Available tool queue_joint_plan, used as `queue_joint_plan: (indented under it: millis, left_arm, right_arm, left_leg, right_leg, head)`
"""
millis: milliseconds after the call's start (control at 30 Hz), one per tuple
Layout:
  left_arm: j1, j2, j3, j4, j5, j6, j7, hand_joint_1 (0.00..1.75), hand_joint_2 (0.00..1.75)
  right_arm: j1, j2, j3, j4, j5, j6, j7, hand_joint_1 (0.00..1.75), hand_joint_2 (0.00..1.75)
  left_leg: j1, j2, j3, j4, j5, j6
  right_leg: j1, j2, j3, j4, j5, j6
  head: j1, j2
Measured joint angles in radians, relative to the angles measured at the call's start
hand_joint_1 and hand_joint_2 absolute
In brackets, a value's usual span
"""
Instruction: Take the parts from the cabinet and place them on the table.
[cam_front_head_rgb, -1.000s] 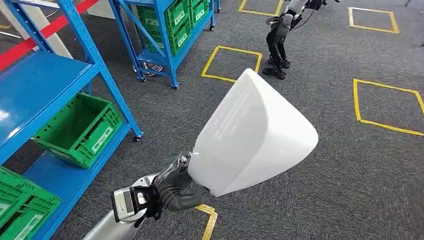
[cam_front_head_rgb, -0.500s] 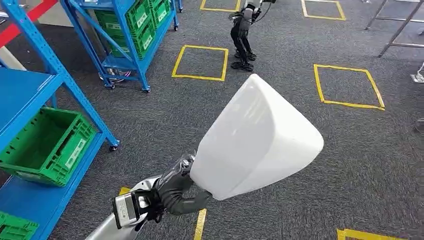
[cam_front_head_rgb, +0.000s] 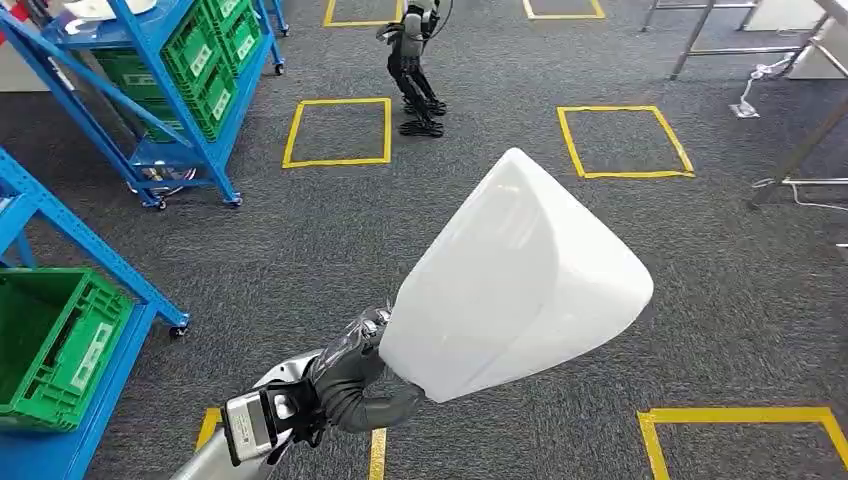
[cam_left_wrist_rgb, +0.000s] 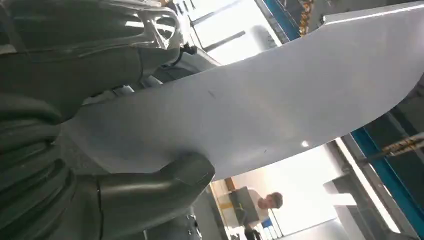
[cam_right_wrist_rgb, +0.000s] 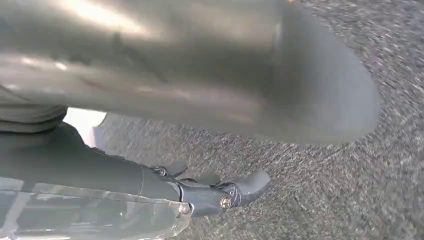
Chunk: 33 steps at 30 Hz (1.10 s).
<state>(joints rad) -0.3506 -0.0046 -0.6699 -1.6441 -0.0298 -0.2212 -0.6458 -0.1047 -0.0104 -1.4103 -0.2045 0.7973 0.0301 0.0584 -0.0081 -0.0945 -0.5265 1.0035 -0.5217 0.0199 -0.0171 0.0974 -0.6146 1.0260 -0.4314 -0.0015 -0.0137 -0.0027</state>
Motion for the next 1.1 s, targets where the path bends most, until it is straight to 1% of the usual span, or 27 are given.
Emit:
queue_joint_plan:
  millis: [67, 133, 167, 200, 233, 300, 333, 367, 400, 433, 467, 500, 533, 633, 667, 700, 733, 767, 800, 833, 867, 900, 933, 967, 1000, 1033, 1100]
  left_arm:
    - [0.0, -0.001, 0.0, -0.006, -0.001, 0.0, 0.0, 1.75, 1.75]
    - [0.0, -0.003, 0.0, -0.01, -0.003, 0.0, 0.0, 1.75, 1.75]
    - [-0.001, -0.008, 0.0, -0.013, -0.005, 0.0, 0.0, 1.75, 1.75]
    - [-0.001, -0.012, -0.001, -0.015, -0.008, 0.0, 0.0, 1.75, 1.75]
    - [-0.001, -0.013, 0.0, -0.016, -0.008, 0.0, -0.001, 1.75, 1.75]
    - [0.003, -0.013, 0.0, -0.016, -0.009, 0.0, -0.001, 1.75, 1.75]
    - [0.004, -0.013, -0.001, -0.016, -0.009, 0.0, -0.001, 1.75, 1.75]
    - [0.005, -0.013, -0.001, -0.016, -0.009, 0.0, -0.001, 1.75, 1.75]
    - [0.006, -0.013, -0.001, -0.016, -0.009, 0.0, -0.001, 1.75, 1.75]
    - [0.006, -0.013, 0.0, -0.016, -0.009, 0.0, -0.001, 1.75, 1.75]
    - [0.006, -0.014, 0.0, -0.017, -0.009, 0.0, -0.002, 1.75, 1.75]
    - [0.006, -0.014, 0.0, -0.017, -0.009, 0.0, -0.002, 1.75, 1.75]
    - [0.005, -0.014, 0.0, -0.019, -0.009, 0.0, -0.004, 1.75, 1.75]
    - [0.006, -0.014, 0.0, -0.024, -0.009, -0.001, -0.006, 1.75, 1.75]
    - [0.007, -0.014, 0.0, -0.026, -0.009, -0.001, -0.007, 1.75, 1.75]
    - [0.007, -0.014, 0.0, -0.031, -0.009, -0.002, -0.007, 1.75, 1.75]
    - [0.007, -0.014, 0.0, -0.034, -0.009, -0.002, -0.009, 1.75, 1.75]
    - [0.009, -0.013, 0.002, -0.035, -0.009, -0.002, -0.009, 1.75, 1.75]
    - [0.015, -0.011, 0.002, -0.035, -0.009, -0.002, -0.009, 1.75, 1.75]
    - [0.021, -0.01, 0.002, -0.035, -0.009, -0.002, -0.009, 1.75, 1.75]
    - [0.025, -0.008, 0.002, -0.035, -0.009, -0.003, -0.013, 1.75, 1.75]
    - [0.028, -0.007, 0.001, -0.035, -0.009, -0.007, -0.023, 1.75, 1.75]
    - [0.029, -0.007, 0.0, -0.037, -0.009, -0.009, -0.03, 1.75, 1.75]
    - [0.028, -0.007, 0.0, -0.039, -0.009, -0.009, -0.034, 1.75, 1.75]
    - [0.028, -0.007, 0.001, -0.042, -0.009, -0.009, -0.037, 1.75, 1.75]
    - [0.029, -0.007, 0.001, -0.045, -0.009, -0.009, -0.037, 1.75, 1.75]
    - [0.029, -0.006, 0.0, -0.047, -0.009, -0.01, -0.038, 1.75, 1.75]
  right_arm:
    - [0.0, 0.0, 0.0, 0.0, -0.002, 0.0, 0.0, 0.0, 0.0]
    - [0.006, 0.0, -0.001, 0.0, -0.003, 0.001, 0.0, 0.0, 0.0]
    - [0.006, 0.0, -0.001, 0.0, -0.003, 0.001, -0.001, 0.0, 0.0]
    - [0.007, -0.001, -0.001, 0.0, -0.002, 0.0, -0.002, 0.0, 0.0]
    - [0.005, -0.003, -0.001, 0.0, -0.001, -0.001, -0.003, 0.0, 0.0]
    - [0.0, -0.006, -0.001, 0.0, 0.001, -0.002, -0.003, 0.0, 0.0]
    - [0.001, -0.006, -0.001, 0.0, 0.001, -0.002, -0.003, 0.0, 0.0]
    - [0.004, -0.005, -0.001, 0.0, 0.001, -0.003, -0.003, 0.0, 0.0]
    - [0.006, -0.006, -0.001, 0.0, 0.001, -0.005, -0.003, 0.0, 0.0]
    - [0.007, -0.007, -0.001, 0.0, 0.001, -0.009, -0.003, 0.0, 0.0]
    - [0.006, -0.009, -0.001, 0.0, 0.0, -0.013, -0.003, 0.0, 0.0]
    - [0.004, -0.01, -0.001, 0.0, -0.002, -0.015, -0.003, 0.0, 0.0]
    - [0.002, -0.011, -0.001, 0.0, -0.004, -0.02, -0.003, 0.0, 0.0]
    - [0.008, -0.019, -0.002, 0.0, -0.008, -0.04, 0.001, 0.0, 0.0]
    - [0.01, -0.024, -0.002, -0.001, -0.008, -0.047, 0.007, 0.0, 0.0]
    - [0.012, -0.031, -0.002, -0.002, -0.008, -0.053, 0.009, 0.0, 0.0]
    - [0.011, -0.037, -0.002, -0.002, -0.008, -0.056, 0.012, 0.0, 0.0]
    - [0.01, -0.04, -0.002, -0.002, -0.008, -0.058, 0.013, 0.0, 0.0]
    - [0.009, -0.045, -0.002, -0.003, -0.007, -0.064, 0.019, 0.0, 0.0]
    - [0.01, -0.047, -0.002, -0.003, -0.007, -0.072, 0.029, 0.0, 0.0]
    - [0.011, -0.051, -0.002, -0.004, -0.004, -0.083, 0.041, 0.0, 0.0]
    - [0.014, -0.053, -0.002, -0.004, -0.003, -0.092, 0.056, 0.0, 0.0]
    - [0.016, -0.055, -0.002, -0.004, -0.002, -0.096, 0.061, 0.0, 0.0]
    - [0.017, -0.057, -0.002, -0.004, -0.002, -0.098, 0.065, 0.0, 0.0]
    - [0.016, -0.059, -0.002, -0.004, -0.002, -0.101, 0.066, 0.0, 0.0]
    - [0.015, -0.059, -0.002, -0.004, -0.001, -0.102, 0.066, 0.0, 0.0]
    - [0.018, -0.064, -0.002, -0.004, 0.0, -0.103, 0.069, 0.0, 0.0]
  left_leg:
    - [-0.005, 0.019, 0.001, -0.01, 0.001, -0.004]
    - [-0.008, 0.041, 0.004, -0.014, 0.007, 0.005]
    - [0.004, 0.057, 0.012, -0.028, 0.018, 0.012]
    - [0.0, 0.068, 0.013, -0.03, 0.021, 0.015]
    - [-0.001, 0.082, 0.011, -0.03, 0.022, 0.017]
    - [-0.003, 0.116, 0.008, -0.029, 0.021, 0.018]
    - [-0.003, 0.131, 0.006, -0.029, 0.021, 0.017]
    - [-0.002, 0.144, 0.006, -0.029, 0.021, 0.017]
    - [-0.002, 0.156, 0.006, -0.029, 0.02, 0.015]
    - [-0.001, 0.167, 0.008, -0.028, 0.017, 0.012]
    - [0.0, 0.177, 0.01, -0.025, 0.014, 0.007]
    - [-0.005, 0.187, 0.01, -0.023, 0.01, 0.0]
    - [-0.01, 0.195, 0.008, -0.017, 0.005, -0.006]
    - [-0.009, 0.215, 0.011, -0.018, 0.005, -0.01]
    - [-0.007, 0.216, 0.007, -0.016, -0.003, -0.017]
    - [-0.003, 0.169, -0.001, 0.009, -0.024, -0.024]
    - [0.001, 0.128, -0.03, 0.073, -0.063, -0.027]
    - [0.003, 0.107, -0.075, 0.165, -0.105, -0.028]
    - [0.003, 0.099, -0.117, 0.248, -0.135, -0.027]
    - [0.003, 0.098, -0.149, 0.308, -0.15, -0.027]
    - [0.003, 0.097, -0.16, 0.322, -0.142, -0.024]
    - [0.002, 0.094, -0.148, 0.284, -0.107, -0.02]
    - [0.002, 0.09, -0.116, 0.213, -0.064, -0.015]
    - [0.001, 0.071, -0.062, 0.102, -0.009, -0.008]
    - [0.001, 0.037, -0.025, 0.029, 0.02, -0.003]
    - [0.002, 0.009, -0.009, -0.007, 0.008, -0.001]
    - [-0.002, 0.03, -0.01, -0.008, 0.009, -0.005]
  right_leg:
    - [-0.005, 0.022, -0.011, 0.0, 0.007, 0.013]
    - [-0.009, 0.045, -0.014, -0.008, 0.016, 0.028]
    - [-0.012, 0.035, -0.022, 0.005, 0.012, 0.028]
    - [-0.002, -0.022, -0.038, 0.034, -0.013, 0.029]
    - [0.0, -0.054, -0.068, 0.099, -0.055, 0.033]
    - [-0.001, -0.08, -0.137, 0.256, -0.127, 0.04]
    - [-0.001, -0.085, -0.155, 0.303, -0.138, 0.043]
    - [-0.003, -0.089, -0.148, 0.298, -0.129, 0.044]
    - [-0.004, -0.093, -0.116, 0.25, -0.103, 0.044]
    - [-0.006, -0.104, -0.065, 0.163, -0.065, 0.045]
    - [-0.007, -0.125, -0.005, 0.061, -0.03, 0.046]
    - [-0.003, -0.169, 0.027, -0.003, -0.037, 0.047]
    - [-0.001, -0.152, 0.03, -0.006, -0.031, 0.03]
    - [0.005, -0.124, 0.021, -0.001, -0.033, 0.015]
    - [-0.002, -0.113, 0.025, -0.004, -0.029, 0.007]
    - [-0.003, -0.107, 0.025, -0.004, -0.029, 0.003]
    - [-0.003, -0.098, 0.023, -0.004, -0.027, -0.003]
    - [-0.003, -0.088, 0.021, -0.004, -0.025, -0.005]
    - [-0.002, -0.076, 0.018, -0.004, -0.024, -0.007]
    - [-0.001, -0.064, 0.017, -0.004, -0.023, -0.008]
    - [0.001, -0.053, 0.017, -0.004, -0.023, -0.008]
    - [0.002, -0.038, 0.018, -0.003, -0.022, -0.008]
    - [0.002, -0.026, 0.019, -0.003, -0.021, -0.007]
    - [0.001, -0.011, 0.02, -0.004, -0.02, -0.005]
    - [-0.001, -0.001, 0.02, -0.004, -0.018, -0.003]
    - [0.005, 0.012, 0.015, -0.001, -0.016, 0.003]
    - [-0.004, 0.03, 0.006, -0.004, -0.009, 0.015]
  head:
    - [-0.001, 0.0]
    - [-0.001, 0.0]
    - [0.0, 0.0]
    - [0.002, 0.0]
    - [0.004, 0.0]
    - [0.003, 0.0]
    - [0.005, 0.0]
    - [0.005, 0.0]
    - [0.005, 0.0]
    - [0.005, 0.0]
    - [0.005, 0.0]
    - [0.005, 0.0]
    - [0.004, 0.0]
    - [0.003, 0.0]
    - [0.003, 0.0]
    - [0.001, 0.0]
    - [-0.001, 0.0]
    - [-0.001, 0.0]
    - [0.0, 0.0]
    - [-0.002, 0.0]
    - [0.0, 0.0]
    - [-0.001, 0.0]
    - [-0.001, 0.0]
    - [-0.001, 0.0]
    - [-0.001, 0.0]
    - [0.0, 0.0]
    - [0.0, 0.0]
